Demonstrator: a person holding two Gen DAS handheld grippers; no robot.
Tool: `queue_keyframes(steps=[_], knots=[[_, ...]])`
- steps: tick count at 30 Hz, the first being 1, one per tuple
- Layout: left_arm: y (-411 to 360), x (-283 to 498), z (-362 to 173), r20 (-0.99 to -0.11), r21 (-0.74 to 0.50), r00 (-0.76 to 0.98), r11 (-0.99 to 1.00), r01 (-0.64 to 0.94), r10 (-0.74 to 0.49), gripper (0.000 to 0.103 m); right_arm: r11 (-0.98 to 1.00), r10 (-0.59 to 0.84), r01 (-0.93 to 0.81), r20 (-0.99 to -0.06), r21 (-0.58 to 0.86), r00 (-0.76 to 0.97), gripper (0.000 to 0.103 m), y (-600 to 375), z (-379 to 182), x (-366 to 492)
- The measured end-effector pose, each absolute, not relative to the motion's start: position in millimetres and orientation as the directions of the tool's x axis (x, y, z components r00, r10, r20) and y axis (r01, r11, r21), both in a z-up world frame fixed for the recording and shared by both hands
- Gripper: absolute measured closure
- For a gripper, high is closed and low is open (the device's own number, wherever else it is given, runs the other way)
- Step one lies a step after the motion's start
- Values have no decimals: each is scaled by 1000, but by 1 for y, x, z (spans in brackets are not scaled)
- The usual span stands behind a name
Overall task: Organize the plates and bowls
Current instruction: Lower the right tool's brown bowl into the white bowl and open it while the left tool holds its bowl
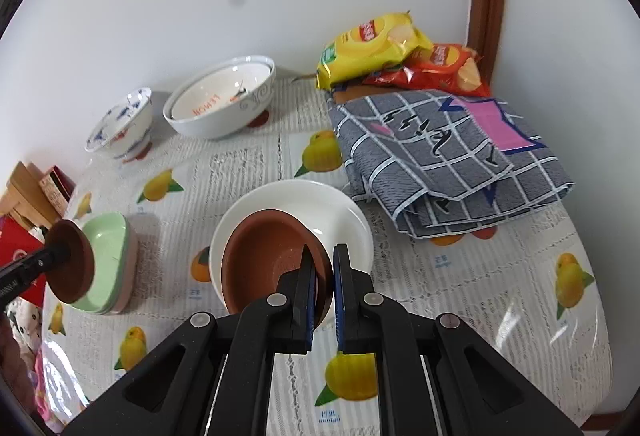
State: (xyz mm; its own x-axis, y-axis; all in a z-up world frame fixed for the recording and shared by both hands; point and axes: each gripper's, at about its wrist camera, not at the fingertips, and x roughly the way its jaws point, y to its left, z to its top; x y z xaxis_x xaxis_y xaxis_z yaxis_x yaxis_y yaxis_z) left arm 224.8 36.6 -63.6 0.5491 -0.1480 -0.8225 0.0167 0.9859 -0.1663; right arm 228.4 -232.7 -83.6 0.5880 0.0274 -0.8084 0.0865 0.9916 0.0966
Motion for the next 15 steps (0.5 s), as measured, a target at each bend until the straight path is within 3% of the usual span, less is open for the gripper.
queue_keyframes(steps=[15], knots=[[39, 240, -81, -836, -172, 528, 985, 12, -152, 95, 995, 16, 79, -859, 66, 512, 95, -228, -125, 260]])
